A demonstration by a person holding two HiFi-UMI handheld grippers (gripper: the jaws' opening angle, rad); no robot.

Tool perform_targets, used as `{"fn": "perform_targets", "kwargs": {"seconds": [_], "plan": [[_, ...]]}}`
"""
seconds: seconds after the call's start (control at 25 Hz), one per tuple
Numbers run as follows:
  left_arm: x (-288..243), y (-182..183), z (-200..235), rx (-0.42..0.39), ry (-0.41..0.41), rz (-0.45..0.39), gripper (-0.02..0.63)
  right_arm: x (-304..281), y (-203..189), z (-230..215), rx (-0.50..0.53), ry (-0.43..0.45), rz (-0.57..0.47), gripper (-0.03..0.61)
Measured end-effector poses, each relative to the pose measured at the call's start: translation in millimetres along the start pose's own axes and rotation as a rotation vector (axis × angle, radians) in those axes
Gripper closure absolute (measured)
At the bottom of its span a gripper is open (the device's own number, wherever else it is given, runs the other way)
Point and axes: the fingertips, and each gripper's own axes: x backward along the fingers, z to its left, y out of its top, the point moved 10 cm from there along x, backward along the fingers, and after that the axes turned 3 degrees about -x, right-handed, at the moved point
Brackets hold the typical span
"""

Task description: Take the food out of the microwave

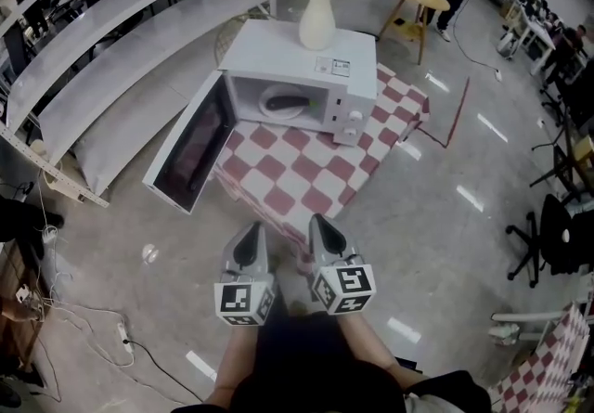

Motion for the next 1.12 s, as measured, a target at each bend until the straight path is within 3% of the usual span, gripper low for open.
{"fn": "perform_targets", "kwargs": {"seconds": [1.12], "plan": [[-126,13,57,0.036,-0.197,0.060,0.606,-92,28,-26,-0.025,-0.217,-0.017,0.578]]}}
